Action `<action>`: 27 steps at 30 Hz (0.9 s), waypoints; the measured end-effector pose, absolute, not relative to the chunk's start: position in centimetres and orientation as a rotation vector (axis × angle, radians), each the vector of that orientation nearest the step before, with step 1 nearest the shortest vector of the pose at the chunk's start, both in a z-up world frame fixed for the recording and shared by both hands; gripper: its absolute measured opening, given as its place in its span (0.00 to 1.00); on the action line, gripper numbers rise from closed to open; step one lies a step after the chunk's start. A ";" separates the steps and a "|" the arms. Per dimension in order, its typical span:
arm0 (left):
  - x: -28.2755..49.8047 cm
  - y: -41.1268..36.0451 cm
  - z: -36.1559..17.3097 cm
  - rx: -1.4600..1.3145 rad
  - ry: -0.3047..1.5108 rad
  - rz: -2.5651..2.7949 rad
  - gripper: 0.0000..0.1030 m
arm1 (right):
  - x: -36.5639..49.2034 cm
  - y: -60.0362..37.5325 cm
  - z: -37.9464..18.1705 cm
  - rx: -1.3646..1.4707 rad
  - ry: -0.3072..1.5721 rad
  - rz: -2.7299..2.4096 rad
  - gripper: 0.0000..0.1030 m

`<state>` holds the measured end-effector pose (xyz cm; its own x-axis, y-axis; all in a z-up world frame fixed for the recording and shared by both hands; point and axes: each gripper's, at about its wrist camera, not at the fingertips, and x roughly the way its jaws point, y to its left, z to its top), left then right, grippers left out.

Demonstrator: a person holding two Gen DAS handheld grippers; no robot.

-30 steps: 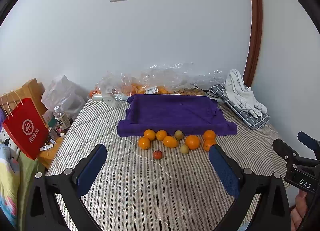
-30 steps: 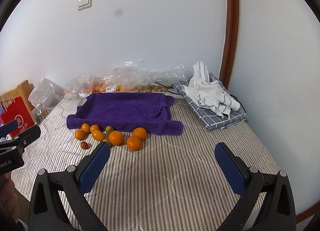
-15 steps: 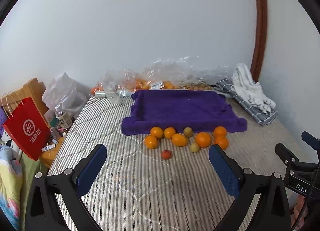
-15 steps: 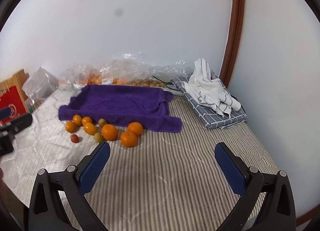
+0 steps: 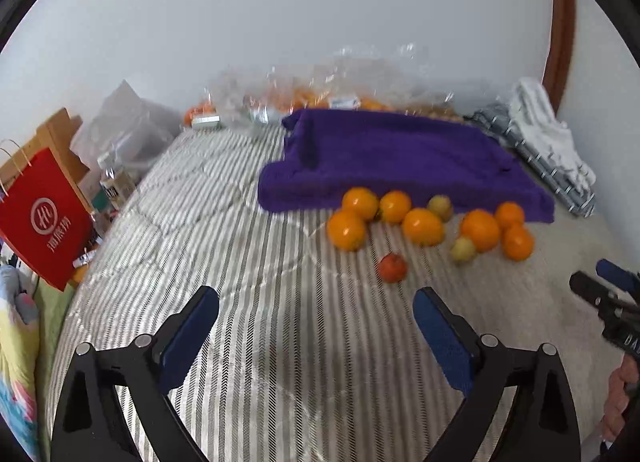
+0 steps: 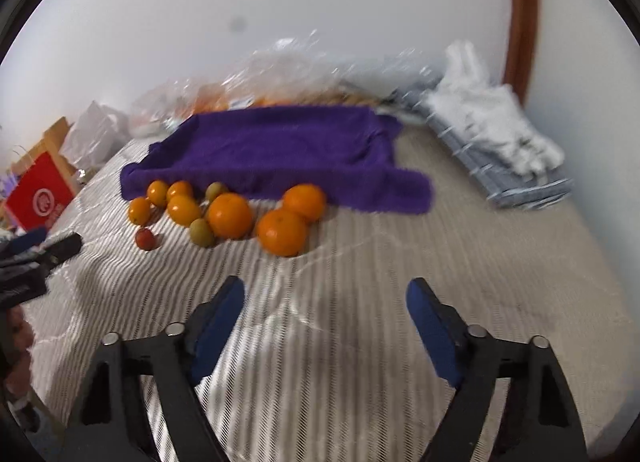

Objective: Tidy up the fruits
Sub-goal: 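Grasp a large orange with the right tool while the left tool grasps the small red fruit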

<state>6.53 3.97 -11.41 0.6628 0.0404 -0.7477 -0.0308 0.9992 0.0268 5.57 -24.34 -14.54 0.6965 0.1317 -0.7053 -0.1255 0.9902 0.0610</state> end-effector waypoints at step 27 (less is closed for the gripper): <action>9.7 6.6 -15.9 0.005 1.002 -0.002 0.87 | 14.6 -21.1 -18.5 0.004 0.914 0.237 0.48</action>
